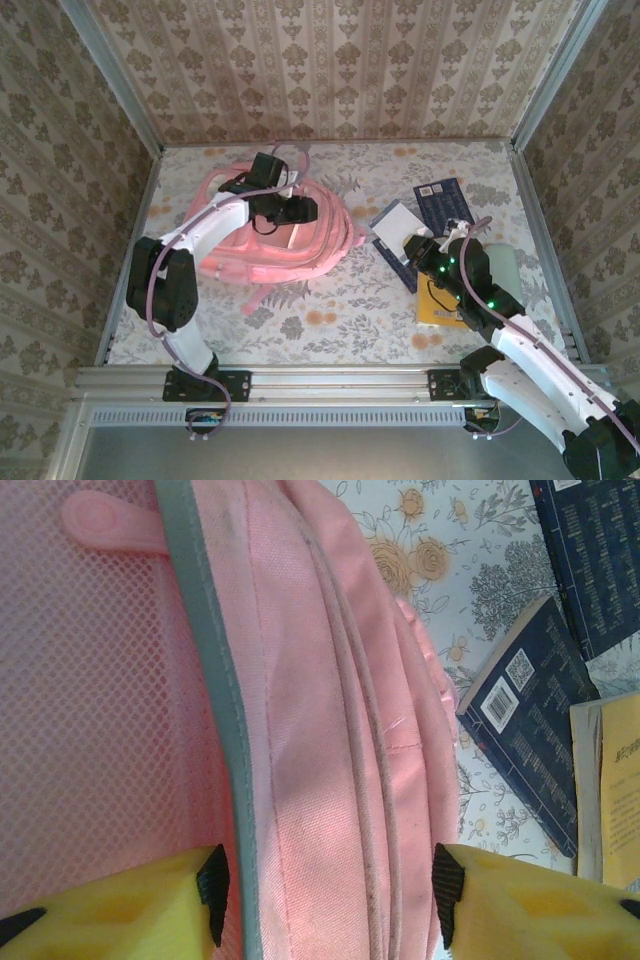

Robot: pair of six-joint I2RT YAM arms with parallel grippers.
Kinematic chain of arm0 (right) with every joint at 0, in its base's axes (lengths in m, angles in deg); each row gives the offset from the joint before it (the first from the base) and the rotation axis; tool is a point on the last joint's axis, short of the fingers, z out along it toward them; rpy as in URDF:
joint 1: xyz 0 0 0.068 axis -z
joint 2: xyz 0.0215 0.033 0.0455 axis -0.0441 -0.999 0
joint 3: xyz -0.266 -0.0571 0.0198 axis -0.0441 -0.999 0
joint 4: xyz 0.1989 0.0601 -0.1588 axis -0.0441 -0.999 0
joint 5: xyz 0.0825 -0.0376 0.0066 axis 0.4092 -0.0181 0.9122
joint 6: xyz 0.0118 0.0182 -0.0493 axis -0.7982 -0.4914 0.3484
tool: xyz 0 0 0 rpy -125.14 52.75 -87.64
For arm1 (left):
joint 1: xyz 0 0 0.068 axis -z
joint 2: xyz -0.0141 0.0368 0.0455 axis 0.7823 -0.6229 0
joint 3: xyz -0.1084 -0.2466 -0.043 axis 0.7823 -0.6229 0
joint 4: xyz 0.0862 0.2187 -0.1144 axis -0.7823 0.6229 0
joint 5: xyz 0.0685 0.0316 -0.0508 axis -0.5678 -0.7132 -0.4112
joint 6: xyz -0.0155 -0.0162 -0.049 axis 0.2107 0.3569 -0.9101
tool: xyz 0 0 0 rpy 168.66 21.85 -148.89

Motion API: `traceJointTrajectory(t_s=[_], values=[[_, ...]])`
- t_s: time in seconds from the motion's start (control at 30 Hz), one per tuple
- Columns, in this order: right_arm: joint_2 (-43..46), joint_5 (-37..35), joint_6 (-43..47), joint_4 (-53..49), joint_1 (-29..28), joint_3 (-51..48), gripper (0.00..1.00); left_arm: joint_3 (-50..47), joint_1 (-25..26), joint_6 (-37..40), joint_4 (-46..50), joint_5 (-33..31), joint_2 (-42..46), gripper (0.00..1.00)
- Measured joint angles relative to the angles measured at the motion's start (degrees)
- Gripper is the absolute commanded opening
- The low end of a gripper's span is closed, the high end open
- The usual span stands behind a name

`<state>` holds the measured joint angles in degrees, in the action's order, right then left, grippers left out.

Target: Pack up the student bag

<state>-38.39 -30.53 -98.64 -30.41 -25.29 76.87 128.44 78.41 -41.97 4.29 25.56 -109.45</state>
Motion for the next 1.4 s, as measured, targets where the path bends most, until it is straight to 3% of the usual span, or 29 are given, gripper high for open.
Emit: traceJointTrajectory(t_s=[0.3,0.43,0.63,1.03,1.4], values=[[0.0,5.0,-1.0,0.3,3.8,0.0,0.0,1.2,0.5,0.3,-0.3,0.3,-4.1,0.47],[-0.1,6.8,-2.3,1.0,3.9,0.0,0.0,2.1,0.5,1.5,0.2,-0.8,-5.3,0.33],[-0.1,8.7,-3.5,3.0,3.9,0.0,0.0,4.5,0.5,3.1,1.8,-2.4,-6.9,0.0],[-1.6,9.4,-0.7,-0.8,3.9,0.1,0.0,11.7,0.8,7.5,10.1,-2.8,-4.8,0.0],[-6.9,11.7,2.4,-5.2,3.3,5.2,0.0,16.8,-0.4,9.7,17.3,2.8,8.7,0.0]])
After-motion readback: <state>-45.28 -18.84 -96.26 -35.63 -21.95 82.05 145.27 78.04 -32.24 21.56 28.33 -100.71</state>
